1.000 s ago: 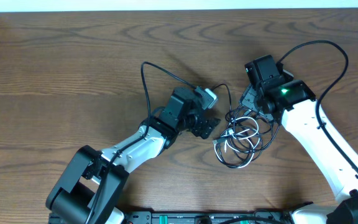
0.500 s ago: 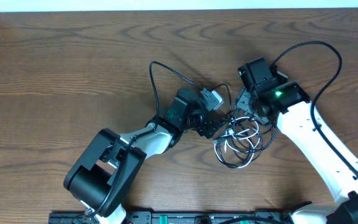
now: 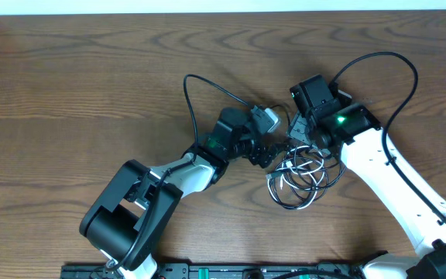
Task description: Untangle cables
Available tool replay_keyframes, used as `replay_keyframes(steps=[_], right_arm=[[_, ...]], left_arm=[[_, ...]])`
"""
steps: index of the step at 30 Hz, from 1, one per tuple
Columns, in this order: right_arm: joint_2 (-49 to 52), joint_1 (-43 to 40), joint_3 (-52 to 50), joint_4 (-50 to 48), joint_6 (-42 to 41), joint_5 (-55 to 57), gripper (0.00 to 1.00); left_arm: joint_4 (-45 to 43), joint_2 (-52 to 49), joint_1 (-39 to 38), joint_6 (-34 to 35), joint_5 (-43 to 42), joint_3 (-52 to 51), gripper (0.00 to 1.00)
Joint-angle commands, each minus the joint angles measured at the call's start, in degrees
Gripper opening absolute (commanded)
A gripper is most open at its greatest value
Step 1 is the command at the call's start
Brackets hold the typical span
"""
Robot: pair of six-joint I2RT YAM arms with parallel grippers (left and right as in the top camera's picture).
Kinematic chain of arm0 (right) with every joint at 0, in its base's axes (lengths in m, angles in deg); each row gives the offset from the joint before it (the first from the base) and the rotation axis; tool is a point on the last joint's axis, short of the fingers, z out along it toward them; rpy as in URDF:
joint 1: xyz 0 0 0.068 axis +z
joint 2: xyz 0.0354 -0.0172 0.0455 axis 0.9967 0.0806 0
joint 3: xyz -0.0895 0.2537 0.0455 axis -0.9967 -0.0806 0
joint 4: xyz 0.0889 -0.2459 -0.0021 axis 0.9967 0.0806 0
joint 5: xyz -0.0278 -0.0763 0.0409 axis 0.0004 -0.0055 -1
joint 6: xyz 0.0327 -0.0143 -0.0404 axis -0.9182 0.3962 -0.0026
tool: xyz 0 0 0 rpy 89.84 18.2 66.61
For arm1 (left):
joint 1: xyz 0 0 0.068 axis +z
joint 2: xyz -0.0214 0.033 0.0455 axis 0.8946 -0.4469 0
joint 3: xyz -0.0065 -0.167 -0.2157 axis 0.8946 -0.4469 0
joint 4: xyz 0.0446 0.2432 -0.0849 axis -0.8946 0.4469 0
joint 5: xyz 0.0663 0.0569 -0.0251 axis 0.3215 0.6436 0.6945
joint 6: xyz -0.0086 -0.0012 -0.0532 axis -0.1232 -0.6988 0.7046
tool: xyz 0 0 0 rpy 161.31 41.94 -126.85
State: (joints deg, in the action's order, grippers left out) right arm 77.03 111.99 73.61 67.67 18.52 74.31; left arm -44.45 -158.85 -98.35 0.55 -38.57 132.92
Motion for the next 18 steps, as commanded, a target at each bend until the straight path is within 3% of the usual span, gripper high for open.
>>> replay_keyframes(steps=[1, 12, 16, 18], right_arm=[[0.37, 0.50, -0.17, 0.26, 0.20, 1.07, 0.70], [0.37, 0.50, -0.17, 0.70, 0.22, 1.07, 0.70], [0.37, 0.50, -0.17, 0.68, 0.22, 1.07, 0.70], [0.37, 0.50, -0.17, 0.70, 0.22, 1.07, 0.70]], left_arm=[[-1.86, -0.46, -1.18, 0.92, -1.14, 0.63, 0.88], [-3.61, -3.78, -4.66, 0.94, -1.16, 0.63, 0.87], [-3.87, -3.96, -5.73, 0.92, -1.11, 0.63, 0.76], [-4.85, -3.96, -5.75, 0.92, -1.03, 0.63, 0.63]])
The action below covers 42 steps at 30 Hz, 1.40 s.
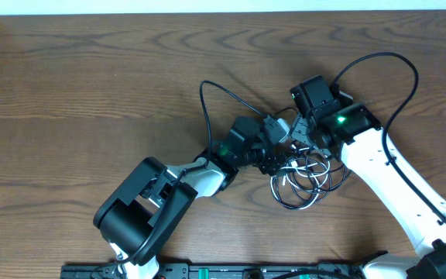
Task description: Untangle cables
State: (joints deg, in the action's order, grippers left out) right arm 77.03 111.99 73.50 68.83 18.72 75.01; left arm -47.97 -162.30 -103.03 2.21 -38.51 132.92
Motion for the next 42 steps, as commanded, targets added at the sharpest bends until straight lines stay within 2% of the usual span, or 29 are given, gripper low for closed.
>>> replay_keyframes(steps=[1, 2, 6, 12, 16, 17, 18, 20, 23, 30, 32, 35, 38, 40, 42], right_arm=[[0.37, 0.50, -0.07, -0.39, 0.02, 0.37, 0.70], [0.37, 0.50, -0.07, -0.17, 0.04, 0.37, 0.70], [0.37, 0.50, -0.07, 0.70, 0.02, 0.39, 0.69], [0.37, 0.50, -0.07, 1.09, 0.07, 0.37, 0.64], [0.37, 0.50, -0.07, 1.62, 0.07, 0.33, 0.64], [0.37, 0.50, -0.07, 1.79, 0.07, 0.35, 0.64], [0.37, 0.50, -0.07, 1.92, 0.07, 0.35, 0.64], [0.37, 0.50, -0.07, 2.10, 0.07, 0.35, 0.64], [0.37, 0.50, -0.07, 2.05, 0.04, 0.35, 0.65], [0.37, 0.50, -0.07, 1.92, 0.07, 0.20, 0.65], [0.37, 0.50, -0.07, 1.92, 0.07, -0.04, 0.65], [0.37, 0.50, -0.07, 2.08, 0.07, -0.07, 0.63], [0.37, 0.50, -0.07, 2.14, 0.31, -0.04, 0.61], [0.37, 0.50, -0.07, 2.14, 0.31, -0.04, 0.58], [0.37, 0.50, -0.07, 2.12, 0.28, -0.04, 0.57]], left_arm=[[-2.16, -0.50, -1.07, -0.76, -0.90, 0.63, 0.56], [-3.19, -0.50, -1.05, -0.76, -0.63, 0.63, 0.52], [-7.41, -0.50, -1.07, -0.76, -0.57, 0.63, 0.50], [-10.27, -0.50, -1.05, -0.76, -0.57, 0.68, 0.31], [-10.36, -0.50, -1.01, -0.74, -0.61, 0.68, 0.25], [-10.32, -0.50, -1.01, -0.70, -0.61, 0.68, 0.32], [-10.27, -0.50, -1.03, -0.39, -0.61, 0.68, 0.43], [-10.32, -0.50, -1.09, 0.37, -0.63, 0.68, 0.61], [-10.08, -0.50, -1.29, 0.37, -0.61, 0.68, 0.65], [-9.11, -2.25, -3.43, 0.33, -0.59, 0.68, 0.63], [-9.51, -3.80, -4.04, 0.33, -0.59, 0.68, 0.59], [-10.99, -6.16, -4.28, 0.33, -0.61, 0.68, 0.47], [-11.91, -7.15, -4.17, 0.33, -0.59, 0.68, 0.29], [-12.11, -7.10, -4.15, 0.33, -0.61, 0.68, 0.10], [-12.59, -7.08, -4.11, 0.33, -0.59, 0.72, 0.08]])
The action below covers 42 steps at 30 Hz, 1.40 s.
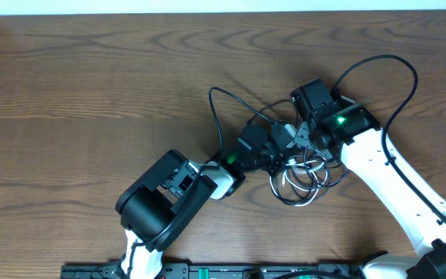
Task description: Untangle cables
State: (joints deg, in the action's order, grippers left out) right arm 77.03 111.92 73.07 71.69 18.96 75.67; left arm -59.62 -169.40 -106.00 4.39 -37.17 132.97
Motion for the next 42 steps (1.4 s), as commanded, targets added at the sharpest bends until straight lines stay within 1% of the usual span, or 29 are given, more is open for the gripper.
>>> replay_keyframes(steps=[1, 2, 6, 7, 8, 10, 11, 14, 17, 18, 19, 20, 22, 23, 27, 31, 33, 38, 42], right_arm=[[0.37, 0.55, 0.37, -0.74, 0.07, -0.70, 0.55], [0.37, 0.55, 0.37, -0.74, 0.07, -0.70, 0.54], [-0.59, 0.28, 0.42, -0.85, 1.14, -0.66, 0.41], [-1.27, 0.04, 0.46, -0.92, 1.62, -0.66, 0.32], [-2.51, -0.44, 0.55, -0.96, 2.05, -0.66, 0.25], [-4.96, -1.40, 0.57, -1.07, 2.67, -0.42, 0.16], [-6.40, -1.99, 0.57, -1.07, 3.10, -0.02, 0.14], [-11.17, -3.96, 0.57, -1.07, 4.90, 0.42, 0.14], [-14.58, -5.46, 0.57, -0.98, 6.86, 0.39, 0.18], [-15.39, -5.86, 0.57, -0.96, 7.50, 0.39, 0.22], [-15.96, -6.14, 0.55, -0.94, 8.15, 0.37, 0.29], [-16.37, -6.32, 0.55, -0.94, 8.74, 0.37, 0.39], [-16.55, -6.29, 0.55, -1.01, 9.60, 0.15, 0.65], [-16.50, -6.23, 0.55, -1.03, 9.97, -0.31, 0.75], [-15.96, -6.21, 0.55, -3.28, 15.26, -5.57, 0.91], [-15.65, -6.21, 0.55, -7.08, 24.44, -11.67, 0.99], [-15.65, -6.21, 0.55, -7.26, 27.76, -10.97, 0.99], [-14.84, -6.27, 0.52, -7.06, 29.92, -5.62, 0.99], [-12.46, -6.25, 0.52, -8.00, 30.05, -5.20, 0.99]], left_arm=[[-1.14, 0.02, -1.14, -1.86, -1.95, 0.70, 0.07], [-1.53, 0.09, -1.14, -1.86, -1.95, 0.70, 0.08], [-2.14, 1.05, -0.72, -1.84, -1.95, 0.72, 0.07], [-2.16, 1.53, -0.35, -1.86, -1.95, 0.72, 0.07], [-2.16, 2.43, 0.42, -1.84, -1.95, 0.72, 0.07], [-2.12, 4.09, 1.88, -1.84, -1.95, 0.72, 0.07], [-1.92, 5.25, 2.84, -1.81, -1.95, 0.72, 0.08], [-1.38, 9.79, 6.60, -1.01, -1.95, 0.72, 0.07], [-0.79, 14.62, 10.40, 0.17, -1.95, 0.72, 0.07], [-0.37, 16.33, 11.63, 0.52, -1.97, 0.72, 0.07], [0.22, 18.05, 12.72, 0.74, -1.97, 0.72, 0.07], [1.05, 20.00, 13.84, 0.74, -2.01, 0.72, 0.07], [2.97, 23.28, 15.28, 0.76, -2.45, 0.72, 0.07], [3.98, 24.70, 15.58, 0.76, -2.56, 0.72, 0.07], [8.22, 28.81, 15.56, 0.76, -2.60, 0.72, 0.07], [10.43, 31.19, 15.21, 0.72, -2.58, 0.72, 0.08], [10.38, 32.52, 15.61, 0.68, -2.54, 0.72, 0.07], [10.34, 37.70, 19.76, 0.70, -1.86, 0.72, 0.07], [10.38, 43.91, 24.30, 0.74, -1.90, 0.72, 0.07]])
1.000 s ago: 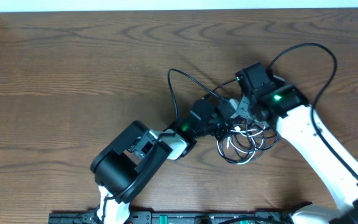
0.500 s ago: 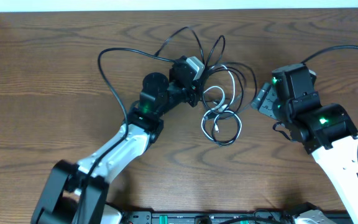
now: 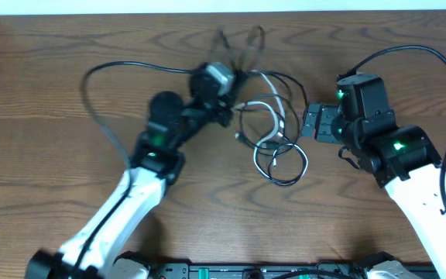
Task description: Untangle cables
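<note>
A tangle of white and black cables (image 3: 273, 136) lies spread at the table's middle, with a loop low at its front. A black cable (image 3: 246, 43) rises blurred toward the far edge. My left gripper (image 3: 229, 111) is at the tangle's left end, where the strands converge, and looks shut on them. My right gripper (image 3: 307, 124) points left at the tangle's right side, with a black strand ending close to its upper finger. Its jaws are too dark to read.
The left arm's own black cable (image 3: 99, 93) arcs wide over the table's left half. The right arm's cable (image 3: 440, 58) loops at the far right. The wooden table's far edge (image 3: 207, 12) is close behind the raised cable.
My left arm has swung from a low reach under the right wrist to the upper middle. The tangle now sits further left and is spread out. My right gripper has shifted right.
Both grippers met at a tight coil below the right wrist. The left gripper was further into the coil at each of the following two moments, while the right stayed put. Now the grippers stand apart and the cables lie spread between them.
</note>
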Available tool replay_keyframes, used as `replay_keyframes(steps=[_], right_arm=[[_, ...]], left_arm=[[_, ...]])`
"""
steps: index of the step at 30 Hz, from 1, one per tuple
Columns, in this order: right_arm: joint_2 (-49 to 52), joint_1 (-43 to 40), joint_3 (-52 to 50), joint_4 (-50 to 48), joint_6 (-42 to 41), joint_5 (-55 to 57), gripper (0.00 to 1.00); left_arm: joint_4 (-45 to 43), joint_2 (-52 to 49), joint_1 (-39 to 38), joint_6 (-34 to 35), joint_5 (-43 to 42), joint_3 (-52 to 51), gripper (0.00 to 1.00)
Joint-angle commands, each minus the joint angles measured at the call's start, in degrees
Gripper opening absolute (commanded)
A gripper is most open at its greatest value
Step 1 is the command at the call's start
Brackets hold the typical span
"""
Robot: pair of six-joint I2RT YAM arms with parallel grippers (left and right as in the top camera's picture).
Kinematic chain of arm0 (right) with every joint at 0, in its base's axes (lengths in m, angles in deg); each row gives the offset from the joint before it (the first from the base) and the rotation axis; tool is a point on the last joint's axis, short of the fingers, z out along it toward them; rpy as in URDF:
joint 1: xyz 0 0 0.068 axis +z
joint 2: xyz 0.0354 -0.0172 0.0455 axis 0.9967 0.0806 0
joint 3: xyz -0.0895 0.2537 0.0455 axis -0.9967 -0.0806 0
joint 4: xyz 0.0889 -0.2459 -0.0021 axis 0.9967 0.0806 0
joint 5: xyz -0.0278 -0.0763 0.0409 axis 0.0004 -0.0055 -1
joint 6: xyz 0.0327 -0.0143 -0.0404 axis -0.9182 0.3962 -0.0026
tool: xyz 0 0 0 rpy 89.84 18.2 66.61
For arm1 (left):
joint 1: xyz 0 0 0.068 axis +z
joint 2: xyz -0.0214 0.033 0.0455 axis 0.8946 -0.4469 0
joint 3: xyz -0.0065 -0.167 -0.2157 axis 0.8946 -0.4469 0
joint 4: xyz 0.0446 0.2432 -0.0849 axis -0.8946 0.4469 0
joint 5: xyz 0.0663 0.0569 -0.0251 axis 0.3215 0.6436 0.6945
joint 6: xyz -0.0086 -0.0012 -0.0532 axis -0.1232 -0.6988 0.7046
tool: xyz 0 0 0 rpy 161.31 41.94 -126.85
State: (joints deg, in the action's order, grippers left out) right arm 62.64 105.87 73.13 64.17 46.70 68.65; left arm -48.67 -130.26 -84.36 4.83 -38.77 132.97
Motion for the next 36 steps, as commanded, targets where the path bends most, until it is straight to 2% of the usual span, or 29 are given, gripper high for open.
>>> replay_keyframes(steps=[1, 7, 14, 21, 27, 30, 33, 36], right_arm=[[2.86, -0.20, 0.46, -0.83, 2.32, 1.73, 0.99], [10.34, -0.13, 0.46, -4.94, 2.38, -5.66, 0.99], [17.68, 0.98, 0.46, -9.79, 8.98, -17.97, 0.99], [20.28, 6.01, 0.46, -12.41, 15.96, -19.19, 0.99], [20.46, 9.20, 0.46, -17.79, 16.26, -15.39, 0.99], [20.46, 9.62, 0.46, -19.98, 16.26, -14.21, 0.75], [20.46, 9.62, 0.46, -21.24, 16.22, -14.23, 0.58], [20.46, 9.62, 0.46, -22.62, 15.04, -14.23, 0.56]], left_arm=[[-0.57, 6.14, 3.43, 0.31, -0.31, 0.72, 0.07], [0.09, 15.56, 6.08, 0.28, -0.33, 0.72, 0.07], [0.11, 20.96, 6.12, 0.31, -0.35, 0.72, 0.08], [0.04, 20.79, 6.10, 0.96, -2.47, 0.72, 0.07], [0.04, 20.94, 6.10, 1.66, -4.46, 0.72, 0.08], [0.04, 20.94, 6.10, 1.84, -5.31, 0.72, 0.08], [0.02, 20.94, 6.10, 2.29, -6.51, 0.72, 0.08], [0.02, 20.94, 6.10, 3.17, -7.02, 0.72, 0.08]])
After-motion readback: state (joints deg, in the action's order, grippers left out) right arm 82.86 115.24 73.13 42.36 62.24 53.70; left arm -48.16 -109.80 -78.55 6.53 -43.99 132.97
